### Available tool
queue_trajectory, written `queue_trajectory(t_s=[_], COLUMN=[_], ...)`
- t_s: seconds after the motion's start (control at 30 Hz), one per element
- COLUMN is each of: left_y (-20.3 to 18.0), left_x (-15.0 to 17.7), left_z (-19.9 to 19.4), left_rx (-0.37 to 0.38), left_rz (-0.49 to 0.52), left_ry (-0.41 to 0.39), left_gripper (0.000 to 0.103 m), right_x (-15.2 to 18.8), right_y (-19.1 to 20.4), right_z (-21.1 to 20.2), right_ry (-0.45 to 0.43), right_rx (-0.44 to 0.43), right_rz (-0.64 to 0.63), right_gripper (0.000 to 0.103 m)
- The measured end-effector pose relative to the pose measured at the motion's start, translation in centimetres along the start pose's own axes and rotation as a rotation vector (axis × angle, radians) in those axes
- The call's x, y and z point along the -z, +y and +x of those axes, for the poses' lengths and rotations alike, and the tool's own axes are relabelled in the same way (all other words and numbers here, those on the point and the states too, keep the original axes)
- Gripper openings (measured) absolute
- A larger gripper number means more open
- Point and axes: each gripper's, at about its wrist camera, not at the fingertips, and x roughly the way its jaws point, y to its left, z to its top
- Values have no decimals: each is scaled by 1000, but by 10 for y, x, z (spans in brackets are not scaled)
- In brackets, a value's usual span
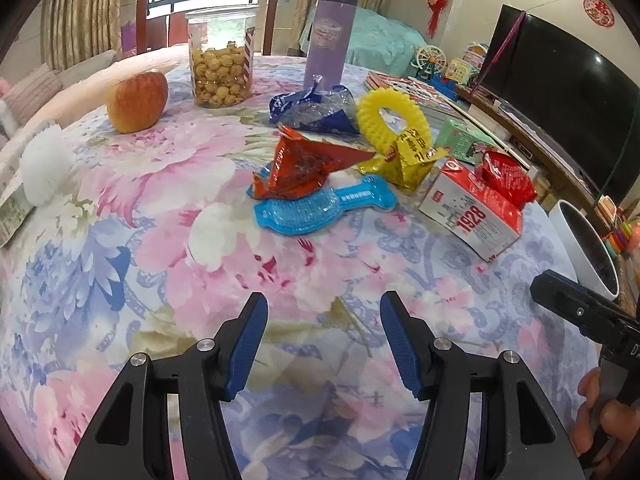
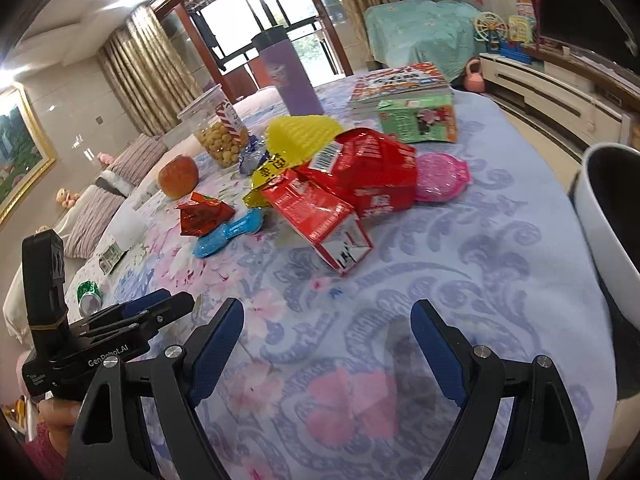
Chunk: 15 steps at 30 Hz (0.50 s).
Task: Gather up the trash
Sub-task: 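Move both open tools back toward the table clutter, then grasp the orange snack wrapper with the left tool while the right tool grasps the red carton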
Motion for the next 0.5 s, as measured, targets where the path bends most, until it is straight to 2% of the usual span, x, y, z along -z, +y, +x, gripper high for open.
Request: queue_trajectory(t_s=[0.5], left_y=[18], left_x=[-48], left_z=[31], left_rx=[-18], left_rz=[15], left_ry=[-36], left_gripper=[61], right_x=[-29], right_y=[11], right_z=[36], right_ry=[12], right_rx=[0], right_rz=[-70], right_gripper=[87])
